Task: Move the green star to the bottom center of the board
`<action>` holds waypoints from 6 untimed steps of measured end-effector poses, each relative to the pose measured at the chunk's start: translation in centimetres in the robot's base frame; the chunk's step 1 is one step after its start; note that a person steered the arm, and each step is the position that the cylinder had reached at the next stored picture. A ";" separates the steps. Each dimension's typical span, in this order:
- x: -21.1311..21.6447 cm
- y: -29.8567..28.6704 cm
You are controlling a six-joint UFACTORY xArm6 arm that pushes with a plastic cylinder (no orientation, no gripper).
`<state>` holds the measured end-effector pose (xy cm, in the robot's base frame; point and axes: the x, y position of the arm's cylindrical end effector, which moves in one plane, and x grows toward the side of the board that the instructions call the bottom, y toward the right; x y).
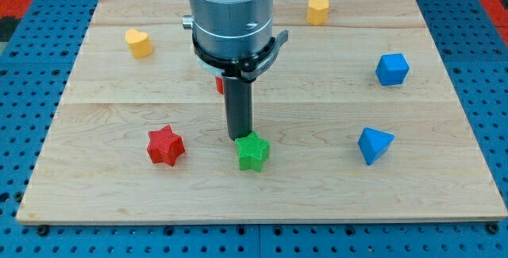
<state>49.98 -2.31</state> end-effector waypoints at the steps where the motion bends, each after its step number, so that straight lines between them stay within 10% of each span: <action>1: -0.4 -0.2; 6: 1.4 4.0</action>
